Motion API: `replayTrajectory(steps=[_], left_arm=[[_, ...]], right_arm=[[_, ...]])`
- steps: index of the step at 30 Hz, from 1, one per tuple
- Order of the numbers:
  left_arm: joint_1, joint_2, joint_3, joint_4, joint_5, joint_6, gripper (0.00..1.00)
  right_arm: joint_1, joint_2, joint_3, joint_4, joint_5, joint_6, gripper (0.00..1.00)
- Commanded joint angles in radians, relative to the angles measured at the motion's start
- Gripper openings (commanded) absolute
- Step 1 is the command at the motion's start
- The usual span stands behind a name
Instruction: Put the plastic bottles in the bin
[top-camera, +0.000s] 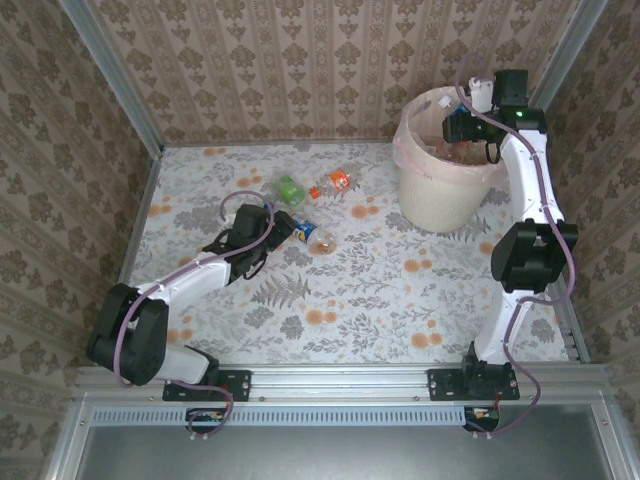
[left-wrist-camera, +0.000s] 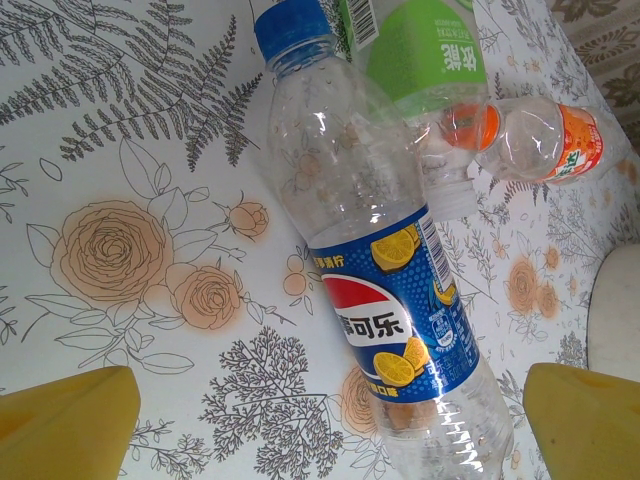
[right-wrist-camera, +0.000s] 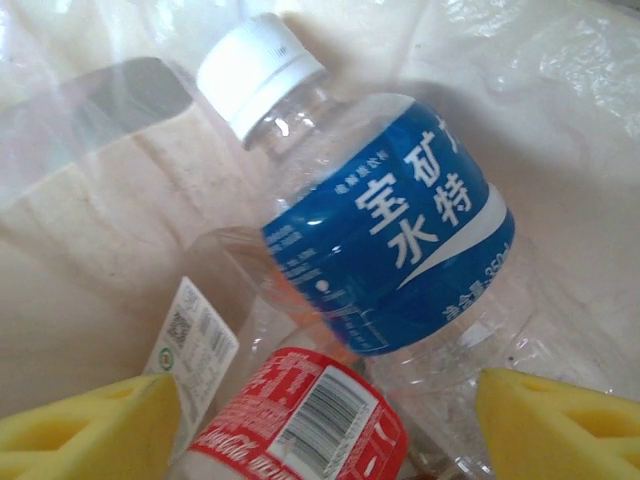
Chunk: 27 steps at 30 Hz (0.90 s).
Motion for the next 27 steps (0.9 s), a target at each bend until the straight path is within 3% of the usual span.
replayTrajectory(steps=[1,6,16,27], left_arm=[[-0.005,0.006,0.028,0.004,0.01,-0.004,1.0],[-0.005,0.002,0.024,0.006,0.015,0.003,1.0],[-0.007,0.012,0.036,0.009,0.023,0.017,1.0],[-0.008,0.015,0.034,0.01,0.024,0.016,1.0]], right_arm=[[0.02,-0.101,0.004,0.003,-0.03,0.037,0.86],[0.051,-0.202,-0.102,0.091,0.001,0.077,1.0],[0.13,-0.415,-0.347,0.29,-0.027,0.252,1.0],[0.377,-0.421,-0.408,0.356,-0.051,0.179,1.0]])
